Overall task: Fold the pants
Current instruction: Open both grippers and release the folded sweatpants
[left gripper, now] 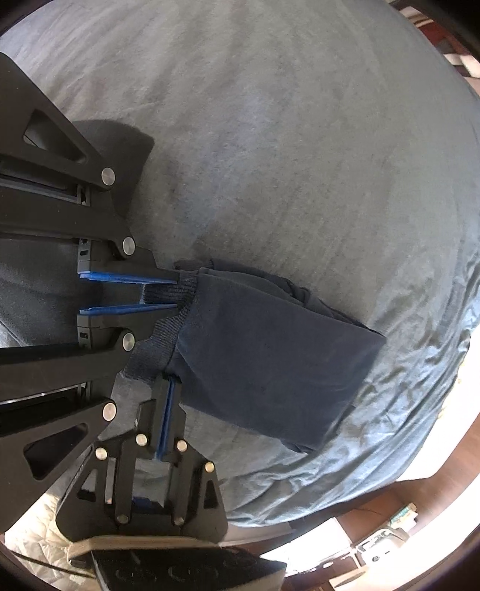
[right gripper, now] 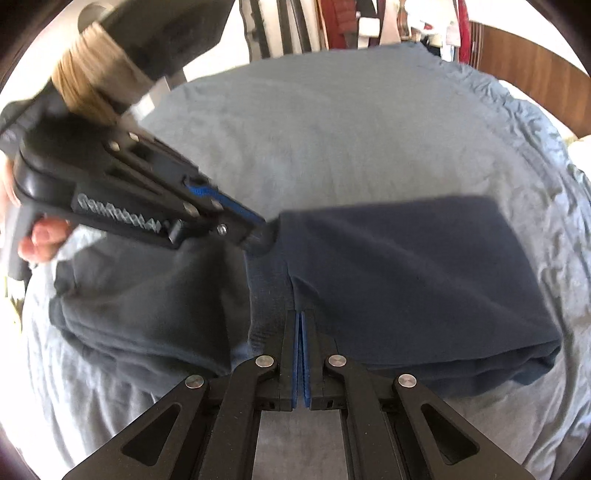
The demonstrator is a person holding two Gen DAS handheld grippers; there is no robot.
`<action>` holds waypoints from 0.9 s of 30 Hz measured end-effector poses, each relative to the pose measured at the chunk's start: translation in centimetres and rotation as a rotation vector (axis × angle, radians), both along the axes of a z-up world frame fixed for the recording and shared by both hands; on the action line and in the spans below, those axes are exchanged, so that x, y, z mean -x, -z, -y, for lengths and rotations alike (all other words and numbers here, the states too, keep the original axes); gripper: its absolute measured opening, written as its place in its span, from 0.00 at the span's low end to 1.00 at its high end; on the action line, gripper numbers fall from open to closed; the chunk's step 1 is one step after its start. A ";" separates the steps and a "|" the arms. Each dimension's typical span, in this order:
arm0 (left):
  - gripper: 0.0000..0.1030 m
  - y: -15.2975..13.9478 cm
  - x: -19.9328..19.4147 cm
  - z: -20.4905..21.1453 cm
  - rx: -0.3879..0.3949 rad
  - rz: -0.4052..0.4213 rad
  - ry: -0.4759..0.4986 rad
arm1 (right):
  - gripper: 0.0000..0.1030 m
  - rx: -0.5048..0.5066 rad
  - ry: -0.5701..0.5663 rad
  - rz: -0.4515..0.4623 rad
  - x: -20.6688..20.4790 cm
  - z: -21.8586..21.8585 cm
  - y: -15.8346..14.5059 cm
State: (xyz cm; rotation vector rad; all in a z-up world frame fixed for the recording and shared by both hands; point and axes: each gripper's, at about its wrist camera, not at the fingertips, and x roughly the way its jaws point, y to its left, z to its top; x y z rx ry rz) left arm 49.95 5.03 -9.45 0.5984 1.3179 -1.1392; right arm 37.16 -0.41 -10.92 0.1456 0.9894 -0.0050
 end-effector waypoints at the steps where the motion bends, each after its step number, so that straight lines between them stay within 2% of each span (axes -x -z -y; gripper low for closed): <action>1: 0.13 0.1 0.0 -0.1 -0.006 0.000 -0.010 | 0.03 0.004 -0.007 -0.002 0.1 0.0 0.0; 5: 0.23 -0.4 -0.1 -1.2 0.017 -0.014 -0.134 | 0.06 -0.016 -0.023 -0.002 0.3 0.5 -0.5; 6: 0.28 -1.0 0.0 -1.7 0.034 -0.004 -0.180 | 0.16 -0.025 -0.026 0.007 0.5 0.9 -1.0; 8: 0.30 -2.1 0.4 -2.4 0.053 0.013 -0.249 | 0.34 -0.031 -0.025 0.031 1.0 1.7 -2.2; 14: 0.32 -6.3 4.4 -3.4 0.092 0.103 -0.450 | 0.34 -0.053 -0.059 0.110 2.1 4.2 -6.3; 17: 0.37 -7.5 6.0 -3.6 0.130 0.078 -0.561 | 0.40 -0.075 -0.075 0.126 1.8 5.8 -8.0; 20: 0.45 -8.4 7.2 -3.6 0.142 0.136 -0.666 | 0.43 -0.072 -0.080 0.139 2.3 7.7 -9.3; 23: 0.50 -7.9 7.8 -3.5 0.161 0.139 -0.783 | 0.54 -0.043 -0.073 0.153 2.3 9.8 -10.3; 27: 0.52 -5.8 8.1 -3.2 0.189 0.114 -0.942 | 0.58 -0.003 -0.029 0.171 2.1 13.1 -10.5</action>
